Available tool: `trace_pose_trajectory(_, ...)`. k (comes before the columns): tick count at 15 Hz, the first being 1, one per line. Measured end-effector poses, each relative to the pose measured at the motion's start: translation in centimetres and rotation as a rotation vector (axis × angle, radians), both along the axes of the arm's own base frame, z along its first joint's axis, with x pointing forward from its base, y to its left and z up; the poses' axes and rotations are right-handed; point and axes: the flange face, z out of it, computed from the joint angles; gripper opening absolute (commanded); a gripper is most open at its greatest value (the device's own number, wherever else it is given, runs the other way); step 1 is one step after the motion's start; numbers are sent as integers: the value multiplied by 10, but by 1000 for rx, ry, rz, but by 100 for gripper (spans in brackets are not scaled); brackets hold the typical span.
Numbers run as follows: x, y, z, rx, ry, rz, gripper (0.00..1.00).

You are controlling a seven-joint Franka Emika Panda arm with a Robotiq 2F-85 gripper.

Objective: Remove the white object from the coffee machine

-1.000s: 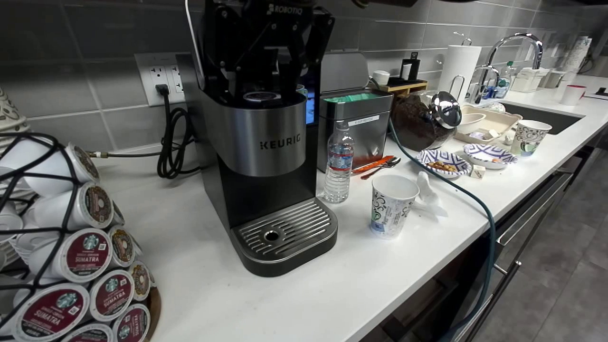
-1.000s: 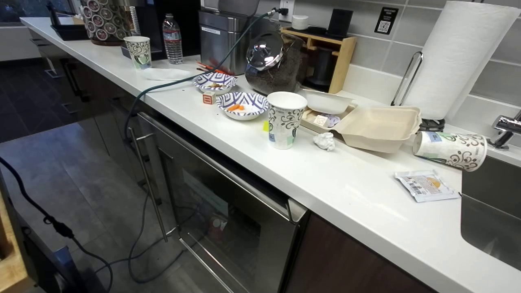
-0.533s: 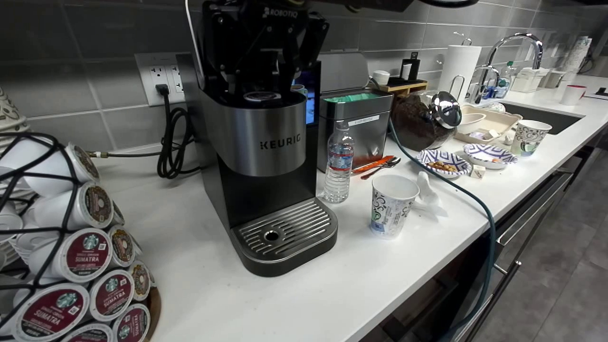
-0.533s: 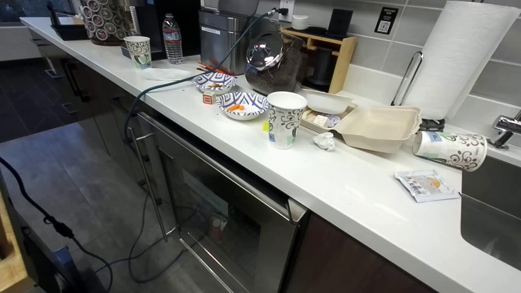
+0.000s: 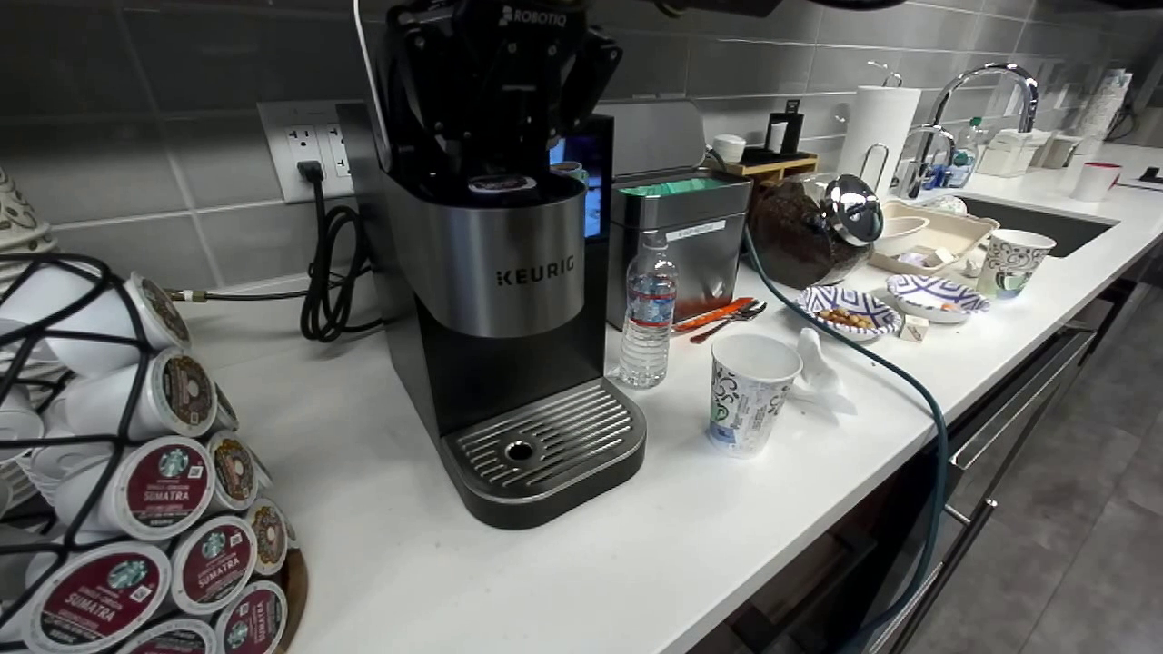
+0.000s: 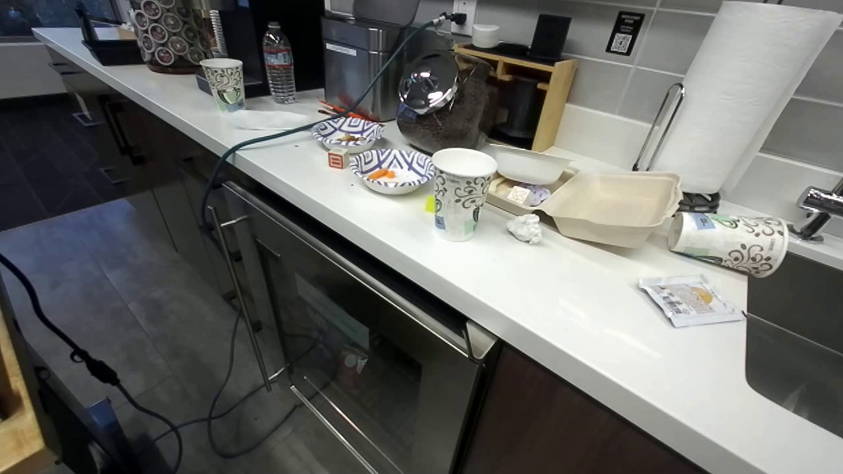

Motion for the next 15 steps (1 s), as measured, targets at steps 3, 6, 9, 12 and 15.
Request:
trace_pose_trajectory(3,0,0,1,-1,-3,0,28)
trace_pose_trajectory(6,-5,3,19,-2,-47,7,28)
trace_pose_trajectory(9,-18,6,53,6,-110,18,28)
trace_pose_trajectory(12,-28,8,72,18,-132,27,28)
trace_pose_trajectory(15,-40,7,79,17,-91,27,28)
